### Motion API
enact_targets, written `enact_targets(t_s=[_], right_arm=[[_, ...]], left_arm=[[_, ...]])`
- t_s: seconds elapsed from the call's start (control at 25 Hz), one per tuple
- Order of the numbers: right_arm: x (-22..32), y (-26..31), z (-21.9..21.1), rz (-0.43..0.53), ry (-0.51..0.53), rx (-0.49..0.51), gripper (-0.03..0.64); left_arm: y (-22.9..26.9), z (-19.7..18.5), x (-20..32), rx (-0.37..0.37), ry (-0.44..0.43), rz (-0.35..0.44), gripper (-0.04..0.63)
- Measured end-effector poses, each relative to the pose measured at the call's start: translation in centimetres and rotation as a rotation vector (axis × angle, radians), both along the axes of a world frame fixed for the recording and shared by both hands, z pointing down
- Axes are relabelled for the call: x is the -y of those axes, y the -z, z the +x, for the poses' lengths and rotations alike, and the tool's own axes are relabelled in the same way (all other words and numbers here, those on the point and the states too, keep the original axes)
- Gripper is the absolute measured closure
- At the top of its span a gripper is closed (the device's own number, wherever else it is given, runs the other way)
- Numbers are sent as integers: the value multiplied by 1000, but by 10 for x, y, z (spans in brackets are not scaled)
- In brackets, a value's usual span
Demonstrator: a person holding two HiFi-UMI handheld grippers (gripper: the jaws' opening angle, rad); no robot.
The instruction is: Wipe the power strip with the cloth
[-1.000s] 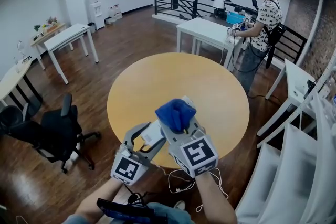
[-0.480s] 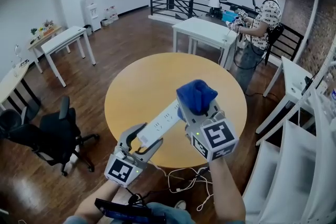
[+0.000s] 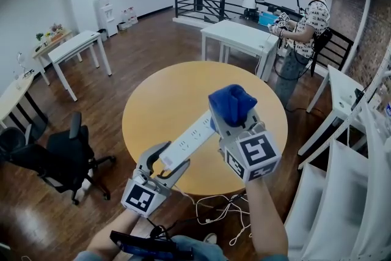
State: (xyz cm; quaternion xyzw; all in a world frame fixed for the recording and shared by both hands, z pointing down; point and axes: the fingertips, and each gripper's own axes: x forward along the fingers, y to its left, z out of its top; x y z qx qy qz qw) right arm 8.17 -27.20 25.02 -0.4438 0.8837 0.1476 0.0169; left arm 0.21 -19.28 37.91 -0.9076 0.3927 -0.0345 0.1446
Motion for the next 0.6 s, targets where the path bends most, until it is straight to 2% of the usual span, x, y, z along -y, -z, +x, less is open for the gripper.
enact_targets(t_s=[0.28,0.6], right_arm=[[-17,-8,-28,-11,54,4,563],[-54,-27,-81,-61,184,-30,563]], left_arm=[[-1,-2,1,5,7,-8,316],[-1,0,1,15,11,-1,317]])
